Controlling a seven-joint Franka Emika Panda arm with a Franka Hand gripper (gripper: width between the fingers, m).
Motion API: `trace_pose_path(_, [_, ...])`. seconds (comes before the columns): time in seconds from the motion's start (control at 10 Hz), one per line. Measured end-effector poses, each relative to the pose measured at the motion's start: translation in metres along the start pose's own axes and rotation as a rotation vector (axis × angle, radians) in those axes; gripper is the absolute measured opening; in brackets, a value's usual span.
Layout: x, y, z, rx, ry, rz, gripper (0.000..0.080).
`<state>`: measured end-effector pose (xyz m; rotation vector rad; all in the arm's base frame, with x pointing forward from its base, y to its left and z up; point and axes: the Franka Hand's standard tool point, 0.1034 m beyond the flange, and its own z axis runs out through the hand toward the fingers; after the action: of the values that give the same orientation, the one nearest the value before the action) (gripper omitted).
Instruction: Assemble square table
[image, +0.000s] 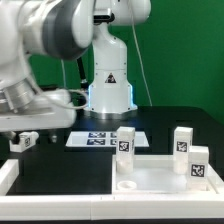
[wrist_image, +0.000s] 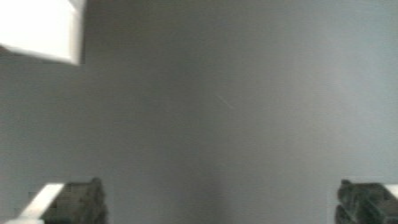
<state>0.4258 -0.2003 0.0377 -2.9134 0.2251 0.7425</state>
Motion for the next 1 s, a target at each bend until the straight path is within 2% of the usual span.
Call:
trace_pose_path(0.1, [-0.002, 0.019, 0.001, -0.012, -0.073, 0.013, 0.0649])
trace_pose_path(0.2, [0.005, 0.035, -0.008, -0.012, -0.087, -0.033, 0.0649])
trace_pose_path(0.4, [-0.002, 0.032, -0.004, 0.005, -0.235, -0.016, 0.0649])
trace_pose_path(0.5, [0.000, 0.031, -0.001, 0.012, -0.293, -0.016, 0.0649])
trace_pose_path(0.6, [-0.004, 0.036, 0.003, 0.018, -0.368, -0.014, 0.0649])
trace_pose_path(0.7, [-0.009, 0.053, 0.013, 0.010, -0.446, 0.010, 0.0649])
trace_pose_path(0.8, [-0.010, 0.063, 0.018, -0.001, -0.461, 0.024, 0.0649])
trace_pose_path(1.0, [-0.009, 0.061, 0.017, -0.003, -0.459, 0.020, 0.0649])
